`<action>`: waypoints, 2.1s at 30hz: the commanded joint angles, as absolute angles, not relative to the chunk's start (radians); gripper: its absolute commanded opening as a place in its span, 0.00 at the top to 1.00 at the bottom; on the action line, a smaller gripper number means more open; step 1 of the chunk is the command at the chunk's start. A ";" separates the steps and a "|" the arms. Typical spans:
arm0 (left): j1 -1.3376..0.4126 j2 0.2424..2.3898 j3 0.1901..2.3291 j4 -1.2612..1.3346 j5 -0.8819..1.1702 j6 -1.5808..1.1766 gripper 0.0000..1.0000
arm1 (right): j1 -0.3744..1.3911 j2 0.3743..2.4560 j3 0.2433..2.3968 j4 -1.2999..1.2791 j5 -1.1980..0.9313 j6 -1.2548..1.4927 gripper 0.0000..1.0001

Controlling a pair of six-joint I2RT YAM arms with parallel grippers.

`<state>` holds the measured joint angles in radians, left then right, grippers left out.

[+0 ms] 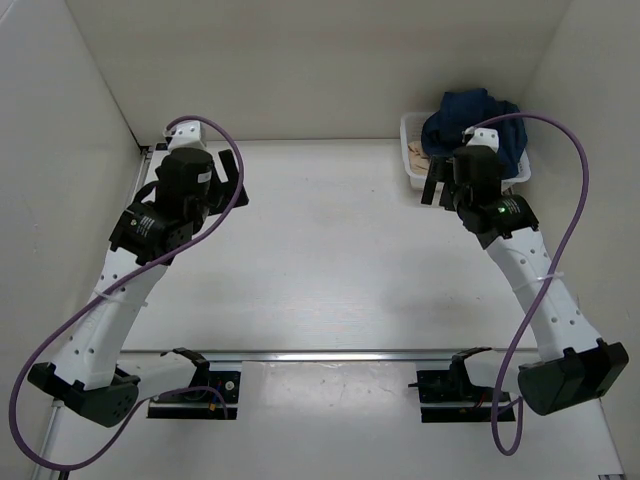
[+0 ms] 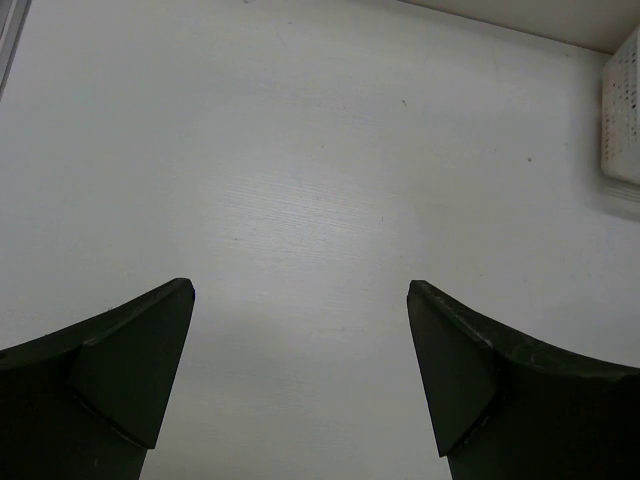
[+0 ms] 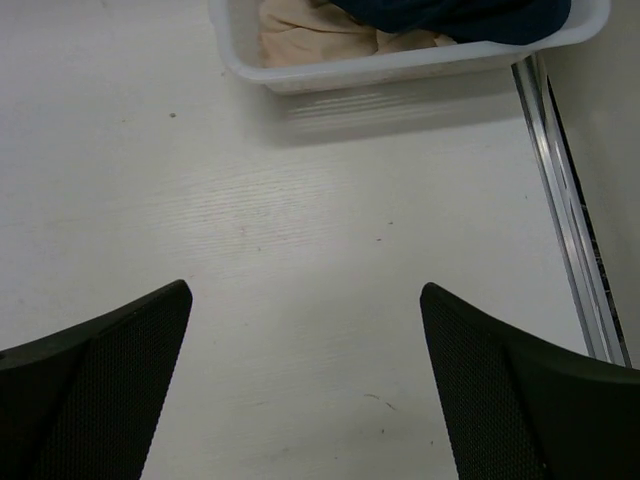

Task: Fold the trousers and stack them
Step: Grab the trousers from the pile, then move the trousers to the center of the board

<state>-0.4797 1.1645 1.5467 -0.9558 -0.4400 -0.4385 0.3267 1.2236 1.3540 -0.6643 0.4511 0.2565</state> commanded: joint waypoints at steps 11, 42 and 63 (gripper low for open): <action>-0.476 1.154 1.519 -0.864 -0.468 -0.364 0.00 | 0.325 1.201 1.331 -0.623 0.711 0.284 0.00; -0.476 1.388 1.621 -0.830 -0.368 -0.387 0.00 | -0.209 2.349 2.487 -0.779 0.100 0.405 0.99; -0.405 1.218 1.776 -1.115 -0.465 -0.446 0.00 | 0.481 1.234 1.964 -0.609 -0.095 0.362 0.99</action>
<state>-0.4458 1.2980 1.6936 -1.0527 -0.3931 -0.4576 0.3836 1.2694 2.1483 -0.5716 -0.1375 0.3653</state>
